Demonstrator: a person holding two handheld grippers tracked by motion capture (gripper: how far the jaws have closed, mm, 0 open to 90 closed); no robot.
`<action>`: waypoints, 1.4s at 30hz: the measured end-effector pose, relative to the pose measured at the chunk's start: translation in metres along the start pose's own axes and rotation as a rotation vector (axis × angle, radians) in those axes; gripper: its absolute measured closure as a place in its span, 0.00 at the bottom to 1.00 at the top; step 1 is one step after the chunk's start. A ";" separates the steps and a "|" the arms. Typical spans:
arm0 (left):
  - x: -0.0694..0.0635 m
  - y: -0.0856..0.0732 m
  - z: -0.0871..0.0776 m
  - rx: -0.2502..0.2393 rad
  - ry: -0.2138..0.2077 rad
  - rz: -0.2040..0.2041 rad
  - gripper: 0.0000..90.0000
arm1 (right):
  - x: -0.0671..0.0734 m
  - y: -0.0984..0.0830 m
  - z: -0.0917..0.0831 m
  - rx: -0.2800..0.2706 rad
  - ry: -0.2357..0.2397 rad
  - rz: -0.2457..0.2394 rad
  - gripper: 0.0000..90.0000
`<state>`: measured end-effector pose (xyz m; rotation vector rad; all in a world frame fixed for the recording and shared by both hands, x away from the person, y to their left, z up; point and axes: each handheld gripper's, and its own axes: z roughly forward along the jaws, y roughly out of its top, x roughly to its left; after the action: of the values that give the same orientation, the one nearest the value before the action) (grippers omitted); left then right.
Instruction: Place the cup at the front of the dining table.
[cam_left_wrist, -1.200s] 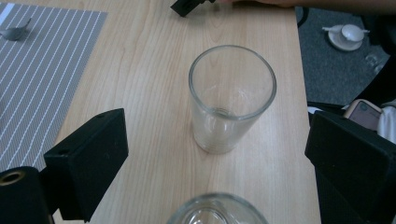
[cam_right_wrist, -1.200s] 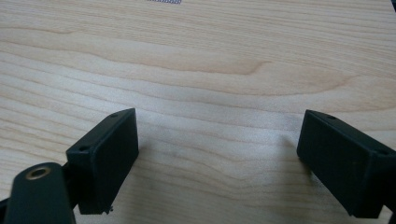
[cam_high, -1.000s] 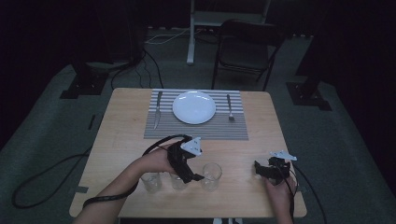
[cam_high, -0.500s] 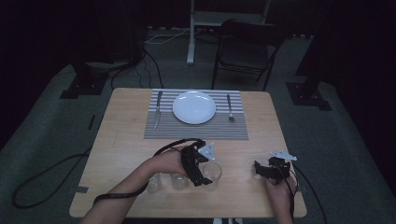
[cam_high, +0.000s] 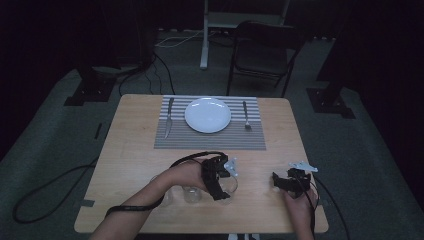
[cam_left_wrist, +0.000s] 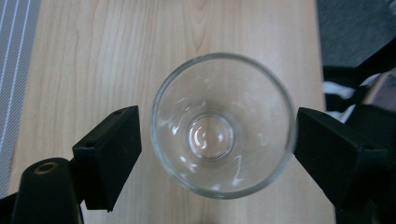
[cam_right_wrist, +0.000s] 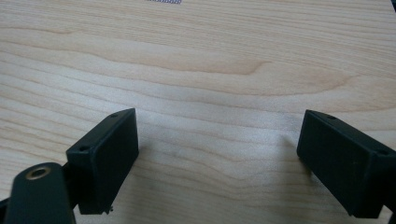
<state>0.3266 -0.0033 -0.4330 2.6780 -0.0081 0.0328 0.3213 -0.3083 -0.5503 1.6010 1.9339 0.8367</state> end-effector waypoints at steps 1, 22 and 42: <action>0.000 0.001 0.001 0.005 0.001 -0.005 0.23 | 0.000 0.000 0.000 0.000 0.000 0.000 0.14; 0.000 0.003 0.011 -0.014 0.004 0.009 0.32 | 0.000 0.000 0.000 -0.001 0.000 0.001 0.14; 0.013 0.008 -0.011 -0.057 0.060 -0.004 0.32 | 0.000 0.000 0.000 -0.001 0.000 0.001 0.14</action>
<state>0.3395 -0.0057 -0.4196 2.6189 0.0152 0.1095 0.3214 -0.3084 -0.5503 1.6015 1.9327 0.8377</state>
